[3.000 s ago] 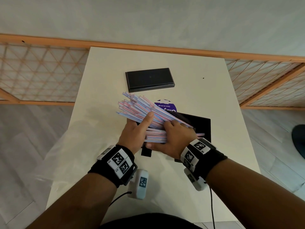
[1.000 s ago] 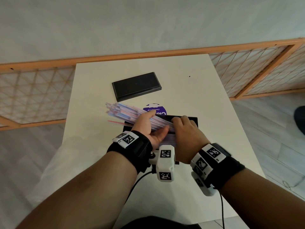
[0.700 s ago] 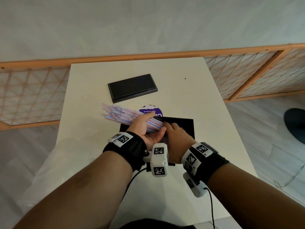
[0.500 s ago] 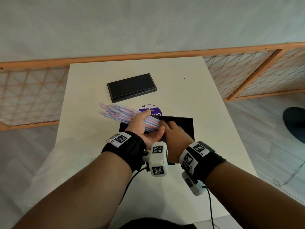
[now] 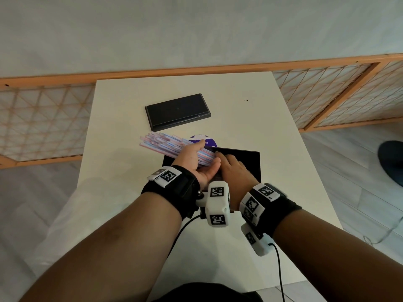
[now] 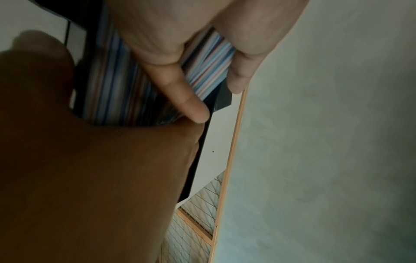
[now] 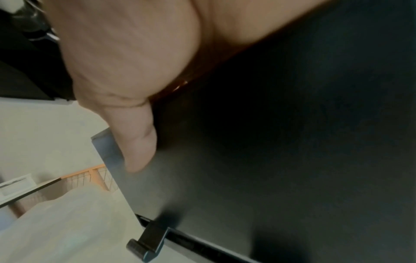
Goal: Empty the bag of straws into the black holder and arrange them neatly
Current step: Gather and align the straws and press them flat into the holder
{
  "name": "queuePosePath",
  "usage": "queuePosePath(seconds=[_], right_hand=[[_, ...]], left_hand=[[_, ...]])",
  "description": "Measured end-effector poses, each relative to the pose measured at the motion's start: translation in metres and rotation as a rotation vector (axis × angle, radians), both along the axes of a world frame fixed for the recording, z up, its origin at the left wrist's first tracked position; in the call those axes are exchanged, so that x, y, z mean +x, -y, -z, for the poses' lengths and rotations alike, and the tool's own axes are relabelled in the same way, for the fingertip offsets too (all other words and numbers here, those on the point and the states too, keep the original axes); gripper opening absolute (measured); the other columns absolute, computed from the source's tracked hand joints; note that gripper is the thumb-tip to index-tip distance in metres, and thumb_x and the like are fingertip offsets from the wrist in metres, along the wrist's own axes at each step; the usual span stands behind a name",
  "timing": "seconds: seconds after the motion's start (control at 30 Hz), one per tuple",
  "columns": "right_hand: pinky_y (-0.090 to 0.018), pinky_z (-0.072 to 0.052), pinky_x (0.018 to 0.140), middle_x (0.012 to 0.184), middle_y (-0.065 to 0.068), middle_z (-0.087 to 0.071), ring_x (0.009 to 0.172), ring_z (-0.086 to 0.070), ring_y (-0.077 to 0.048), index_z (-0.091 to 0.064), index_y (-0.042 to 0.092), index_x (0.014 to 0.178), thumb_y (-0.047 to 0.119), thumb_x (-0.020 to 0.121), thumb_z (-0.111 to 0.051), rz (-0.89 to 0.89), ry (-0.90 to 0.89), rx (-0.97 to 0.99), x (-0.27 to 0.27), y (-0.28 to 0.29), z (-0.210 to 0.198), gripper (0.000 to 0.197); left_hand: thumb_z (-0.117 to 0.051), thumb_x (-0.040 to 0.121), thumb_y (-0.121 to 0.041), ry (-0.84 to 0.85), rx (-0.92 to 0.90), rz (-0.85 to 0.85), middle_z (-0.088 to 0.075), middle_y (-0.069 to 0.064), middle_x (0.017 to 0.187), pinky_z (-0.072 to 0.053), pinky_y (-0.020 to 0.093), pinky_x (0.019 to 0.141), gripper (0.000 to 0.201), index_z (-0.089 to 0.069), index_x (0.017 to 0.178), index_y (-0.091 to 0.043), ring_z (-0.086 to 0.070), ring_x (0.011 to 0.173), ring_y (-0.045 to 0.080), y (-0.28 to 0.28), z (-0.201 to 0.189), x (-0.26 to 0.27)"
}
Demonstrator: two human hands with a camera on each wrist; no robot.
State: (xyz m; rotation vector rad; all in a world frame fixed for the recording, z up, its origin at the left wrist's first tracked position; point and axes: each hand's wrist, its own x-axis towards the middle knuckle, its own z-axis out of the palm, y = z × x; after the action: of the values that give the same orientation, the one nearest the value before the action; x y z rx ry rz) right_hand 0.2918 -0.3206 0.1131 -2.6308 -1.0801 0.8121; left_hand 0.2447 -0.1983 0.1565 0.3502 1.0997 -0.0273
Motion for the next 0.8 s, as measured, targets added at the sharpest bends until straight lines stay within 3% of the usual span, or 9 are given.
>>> queuePosePath(seconds=[0.1,0.17,0.3,0.37,0.47,0.57,0.67,0.8], right_hand=[[-0.052,-0.038,0.106,0.136,-0.006,-0.037,0.123,-0.043,-0.033,-0.018,0.021,0.15,0.056,0.062,-0.07,-0.019,-0.031,0.009,0.005,0.002,-0.014,0.108],[-0.049,-0.042,0.103,0.133,-0.006,-0.041,0.121,-0.046,-0.032,-0.024,0.019,0.148,0.044,0.064,-0.077,-0.031,-0.016,-0.007,0.009,0.004,-0.019,0.102],[-0.043,-0.047,0.099,0.127,-0.005,-0.045,0.114,-0.053,-0.03,-0.031,0.019,0.144,0.058,0.055,-0.074,-0.013,-0.036,0.006,0.011,0.002,-0.017,0.106],[-0.044,-0.046,0.102,0.133,-0.004,-0.042,0.12,-0.051,-0.031,-0.028,0.02,0.147,0.065,0.052,-0.069,-0.009,-0.037,0.015,0.008,0.001,-0.014,0.113],[-0.046,-0.042,0.105,0.143,-0.005,-0.033,0.125,-0.045,-0.034,-0.022,0.018,0.151,0.051,0.062,-0.074,0.0,-0.052,0.005,0.006,0.003,-0.014,0.109],[-0.046,-0.042,0.105,0.145,-0.007,-0.029,0.124,-0.044,-0.037,-0.019,0.015,0.151,0.03,0.067,-0.076,-0.001,-0.051,-0.022,0.004,0.005,-0.014,0.103],[-0.045,-0.041,0.105,0.146,-0.005,-0.029,0.126,-0.043,-0.035,-0.02,0.017,0.151,0.041,0.069,-0.078,0.004,-0.039,-0.013,0.004,0.005,-0.013,0.103],[-0.044,-0.043,0.102,0.146,-0.003,-0.029,0.127,-0.042,-0.033,-0.02,0.019,0.15,0.043,0.07,-0.078,-0.009,-0.015,-0.018,0.003,0.004,-0.013,0.101]], left_hand=[[-0.074,0.087,-0.015,-0.007,0.067,0.036,-0.062,0.02,0.114,-0.064,0.039,0.065,0.03,-0.062,0.113,-0.006,-0.067,0.097,0.031,-0.002,0.001,-0.001],[-0.076,0.083,-0.011,-0.043,0.142,0.072,-0.062,0.021,0.117,-0.064,0.039,0.068,0.034,-0.065,0.115,-0.008,-0.067,0.098,0.035,-0.004,0.004,-0.004],[-0.083,0.077,-0.016,-0.039,0.161,0.079,-0.067,0.019,0.115,-0.063,0.037,0.077,0.039,-0.068,0.113,-0.008,-0.069,0.098,0.033,-0.011,0.005,-0.004],[-0.085,0.075,-0.022,-0.043,0.161,0.09,-0.07,0.016,0.104,-0.062,0.033,0.073,0.043,-0.068,0.111,-0.008,-0.072,0.089,0.029,-0.011,0.004,0.0],[-0.088,0.071,-0.026,-0.153,0.285,0.086,-0.069,0.012,0.095,-0.061,0.031,0.061,0.04,-0.067,0.102,-0.012,-0.071,0.076,0.024,-0.007,0.011,0.006],[-0.091,0.067,-0.03,-0.243,0.401,0.064,-0.066,0.009,0.08,-0.059,0.03,0.059,0.04,-0.063,0.089,-0.012,-0.066,0.066,0.018,-0.004,0.018,0.01],[-0.091,0.066,-0.031,-0.242,0.404,0.042,-0.063,0.007,0.074,-0.06,0.03,0.06,0.039,-0.062,0.085,-0.012,-0.062,0.064,0.017,-0.005,0.019,0.011],[-0.09,0.069,-0.026,-0.178,0.353,0.077,-0.067,0.008,0.082,-0.055,0.027,0.051,0.04,-0.065,0.097,-0.014,-0.066,0.063,0.016,0.0,0.015,0.009]])
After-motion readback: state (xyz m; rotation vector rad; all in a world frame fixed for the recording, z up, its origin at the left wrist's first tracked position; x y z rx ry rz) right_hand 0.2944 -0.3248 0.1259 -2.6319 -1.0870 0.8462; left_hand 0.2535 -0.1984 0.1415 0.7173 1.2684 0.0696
